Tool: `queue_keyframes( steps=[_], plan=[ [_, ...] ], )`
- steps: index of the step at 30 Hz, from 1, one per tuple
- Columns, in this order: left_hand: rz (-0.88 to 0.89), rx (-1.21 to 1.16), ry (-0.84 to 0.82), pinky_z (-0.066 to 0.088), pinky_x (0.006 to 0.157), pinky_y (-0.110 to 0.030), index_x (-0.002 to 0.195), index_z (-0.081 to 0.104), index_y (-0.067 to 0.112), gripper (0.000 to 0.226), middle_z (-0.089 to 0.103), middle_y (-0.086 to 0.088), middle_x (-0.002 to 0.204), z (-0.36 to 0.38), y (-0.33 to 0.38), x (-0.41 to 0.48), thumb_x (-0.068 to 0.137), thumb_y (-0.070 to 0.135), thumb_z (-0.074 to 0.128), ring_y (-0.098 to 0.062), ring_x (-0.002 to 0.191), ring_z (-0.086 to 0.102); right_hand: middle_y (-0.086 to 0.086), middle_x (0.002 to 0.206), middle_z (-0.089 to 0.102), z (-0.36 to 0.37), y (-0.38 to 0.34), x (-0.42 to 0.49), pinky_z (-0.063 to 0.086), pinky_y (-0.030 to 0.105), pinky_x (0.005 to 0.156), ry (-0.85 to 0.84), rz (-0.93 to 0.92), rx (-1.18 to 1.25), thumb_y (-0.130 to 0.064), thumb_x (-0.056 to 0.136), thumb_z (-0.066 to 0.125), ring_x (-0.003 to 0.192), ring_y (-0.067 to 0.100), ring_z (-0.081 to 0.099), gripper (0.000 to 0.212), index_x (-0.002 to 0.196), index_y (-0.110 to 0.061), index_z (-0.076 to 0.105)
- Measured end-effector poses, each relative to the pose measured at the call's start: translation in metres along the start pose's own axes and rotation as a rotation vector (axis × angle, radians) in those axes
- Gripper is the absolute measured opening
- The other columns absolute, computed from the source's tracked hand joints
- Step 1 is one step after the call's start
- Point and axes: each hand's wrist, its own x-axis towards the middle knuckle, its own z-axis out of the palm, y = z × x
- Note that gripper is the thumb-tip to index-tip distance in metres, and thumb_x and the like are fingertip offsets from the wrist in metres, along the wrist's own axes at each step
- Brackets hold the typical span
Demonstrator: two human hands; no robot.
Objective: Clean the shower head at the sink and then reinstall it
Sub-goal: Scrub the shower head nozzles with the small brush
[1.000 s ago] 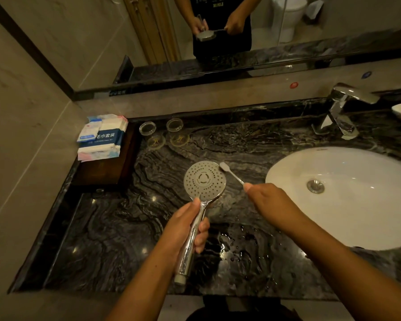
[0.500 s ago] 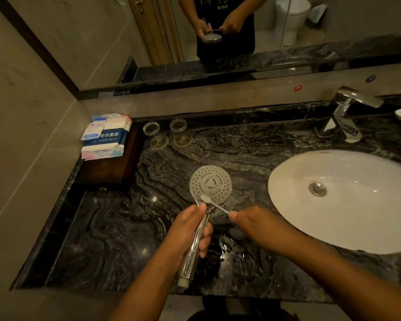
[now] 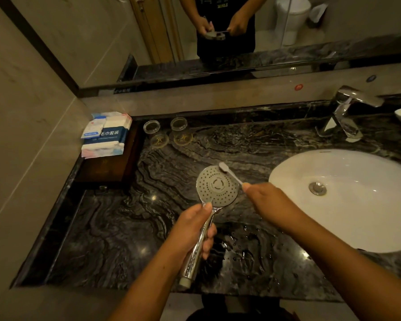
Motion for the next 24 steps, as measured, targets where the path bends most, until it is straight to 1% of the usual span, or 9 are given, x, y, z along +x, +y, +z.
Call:
queue_keyframes(
  steps=[4, 5, 7, 10, 14, 15, 19, 20, 24],
  plan=[
    [-0.010, 0.028, 0.009, 0.039, 0.034, -0.019, 0.105, 0.055, 0.011, 0.026, 0.053, -0.005, 0.058, -0.002, 0.000, -0.001, 0.101, 0.036, 0.048, -0.012, 0.034, 0.044, -0.007, 0.055, 0.051, 0.017, -0.003, -0.020, 0.037, 0.023, 0.053, -0.323, 0.034, -0.058, -0.040, 0.104, 0.044, 0.050, 0.006, 0.046, 0.049, 0.060, -0.021, 0.053],
    [-0.008, 0.034, 0.003, 0.039, 0.034, -0.019, 0.104, 0.055, 0.011, 0.026, 0.053, -0.005, 0.058, -0.001, -0.001, 0.000, 0.101, 0.037, 0.048, -0.013, 0.034, 0.044, -0.007, 0.055, 0.052, 0.014, -0.004, -0.020, 0.039, 0.026, 0.054, -0.301, 0.038, -0.075, -0.040, 0.104, 0.045, 0.052, 0.008, 0.047, 0.049, 0.059, -0.022, 0.054],
    [0.004, 0.035, 0.000, 0.040, 0.035, -0.019, 0.101, 0.056, 0.014, 0.026, 0.053, -0.006, 0.059, 0.003, 0.001, 0.001, 0.100, 0.038, 0.049, -0.013, 0.035, 0.044, -0.001, 0.062, 0.055, 0.005, -0.004, -0.008, 0.041, 0.032, 0.059, -0.129, 0.012, -0.103, -0.038, 0.104, 0.044, 0.060, 0.016, 0.052, 0.049, 0.059, -0.022, 0.053],
    [0.012, 0.031, -0.007, 0.040, 0.035, -0.020, 0.102, 0.056, 0.014, 0.026, 0.053, -0.006, 0.060, 0.006, 0.006, 0.004, 0.100, 0.039, 0.050, -0.013, 0.036, 0.045, 0.004, 0.061, 0.055, 0.000, -0.004, -0.001, 0.035, 0.032, 0.058, 0.084, -0.008, -0.004, -0.041, 0.103, 0.042, 0.061, 0.019, 0.051, 0.051, 0.061, -0.016, 0.053],
    [-0.004, 0.056, 0.021, 0.040, 0.036, -0.020, 0.105, 0.053, 0.009, 0.032, 0.053, -0.005, 0.059, 0.000, 0.003, 0.006, 0.099, 0.040, 0.050, -0.014, 0.035, 0.044, -0.006, 0.056, 0.051, 0.014, 0.002, -0.016, 0.036, 0.027, 0.055, -0.228, 0.021, -0.092, -0.041, 0.103, 0.045, 0.052, 0.008, 0.046, 0.049, 0.059, -0.021, 0.054],
    [-0.004, 0.070, 0.015, 0.040, 0.036, -0.020, 0.105, 0.053, 0.008, 0.033, 0.054, -0.005, 0.059, -0.001, 0.002, 0.006, 0.099, 0.040, 0.050, -0.014, 0.036, 0.044, -0.007, 0.056, 0.051, 0.012, 0.002, -0.015, 0.036, 0.027, 0.055, -0.237, 0.027, -0.094, -0.041, 0.103, 0.046, 0.052, 0.008, 0.046, 0.049, 0.059, -0.021, 0.054],
    [-0.002, 0.067, -0.017, 0.040, 0.035, -0.020, 0.107, 0.051, 0.005, 0.034, 0.053, -0.006, 0.059, 0.001, 0.000, 0.006, 0.100, 0.038, 0.050, -0.014, 0.035, 0.045, -0.002, 0.060, 0.055, -0.003, -0.001, 0.003, 0.036, 0.029, 0.058, 0.079, 0.034, -0.007, -0.041, 0.104, 0.042, 0.059, 0.015, 0.051, 0.051, 0.059, -0.020, 0.053],
    [0.004, 0.066, -0.024, 0.040, 0.035, -0.020, 0.106, 0.052, 0.006, 0.033, 0.053, -0.006, 0.059, 0.002, 0.000, 0.007, 0.100, 0.038, 0.050, -0.014, 0.034, 0.045, -0.002, 0.059, 0.053, -0.002, -0.003, 0.002, 0.036, 0.029, 0.058, 0.069, 0.018, -0.012, -0.040, 0.104, 0.041, 0.058, 0.015, 0.050, 0.051, 0.058, -0.020, 0.051],
    [0.002, 0.070, -0.005, 0.041, 0.037, -0.020, 0.108, 0.054, 0.008, 0.033, 0.054, -0.006, 0.059, -0.001, -0.004, 0.008, 0.099, 0.039, 0.051, -0.015, 0.035, 0.045, -0.005, 0.058, 0.052, 0.011, -0.002, -0.007, 0.038, 0.029, 0.060, -0.237, 0.011, -0.127, -0.041, 0.104, 0.042, 0.055, 0.012, 0.048, 0.050, 0.059, -0.021, 0.052]
  ],
)
